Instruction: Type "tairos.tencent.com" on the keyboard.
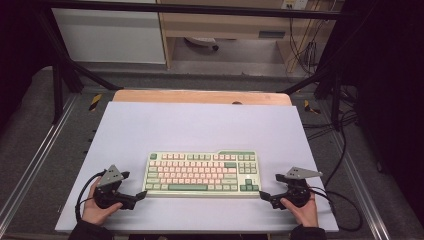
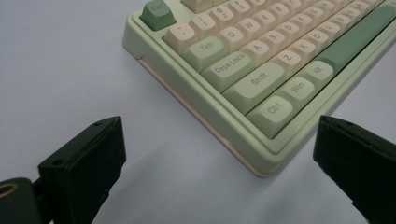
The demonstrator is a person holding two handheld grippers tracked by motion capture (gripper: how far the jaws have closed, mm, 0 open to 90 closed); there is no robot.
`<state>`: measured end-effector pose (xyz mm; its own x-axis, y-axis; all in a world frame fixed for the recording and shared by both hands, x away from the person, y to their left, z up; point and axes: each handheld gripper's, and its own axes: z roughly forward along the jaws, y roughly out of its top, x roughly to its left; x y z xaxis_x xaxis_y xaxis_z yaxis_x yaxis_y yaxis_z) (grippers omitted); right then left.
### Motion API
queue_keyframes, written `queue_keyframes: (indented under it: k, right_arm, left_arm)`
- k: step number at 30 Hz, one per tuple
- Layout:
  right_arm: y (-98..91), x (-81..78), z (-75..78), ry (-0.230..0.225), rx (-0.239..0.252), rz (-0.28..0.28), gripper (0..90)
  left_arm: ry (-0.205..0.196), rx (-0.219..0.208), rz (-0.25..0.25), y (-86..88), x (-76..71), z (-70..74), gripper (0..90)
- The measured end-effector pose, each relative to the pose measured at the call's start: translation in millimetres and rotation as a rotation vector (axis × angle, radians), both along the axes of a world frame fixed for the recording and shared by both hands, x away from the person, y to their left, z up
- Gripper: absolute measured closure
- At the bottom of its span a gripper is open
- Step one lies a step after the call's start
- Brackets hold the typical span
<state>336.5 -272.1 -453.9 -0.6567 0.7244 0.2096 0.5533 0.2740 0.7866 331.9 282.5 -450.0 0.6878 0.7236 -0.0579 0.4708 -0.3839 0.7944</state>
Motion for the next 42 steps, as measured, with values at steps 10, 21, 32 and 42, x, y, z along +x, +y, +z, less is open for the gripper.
queue_keyframes:
  k: [10,21,32,42]
  right_arm:
    - [0.5,0.1,-0.3,0.002,0.002,0.006,1.2]
    - [0.5,0.0,-0.2,0.002,0.001,0.005,1.1]
    - [0.7,-0.4,-0.1,0.007,-0.004,0.007,1.1]
    - [0.3,-0.4,0.3,0.001,-0.004,0.005,0.9]
  left_arm:
    - [-0.005,0.007,0.005,-2.9,-0.7,2.2,2.9]
    - [0.004,0.004,0.021,-7.1,0.6,5.3,3.1]
    - [0.013,0.017,0.028,-21.8,3.4,14.9,5.9]
    - [0.009,-0.01,0.046,-35.1,5.5,33.2,20.5]
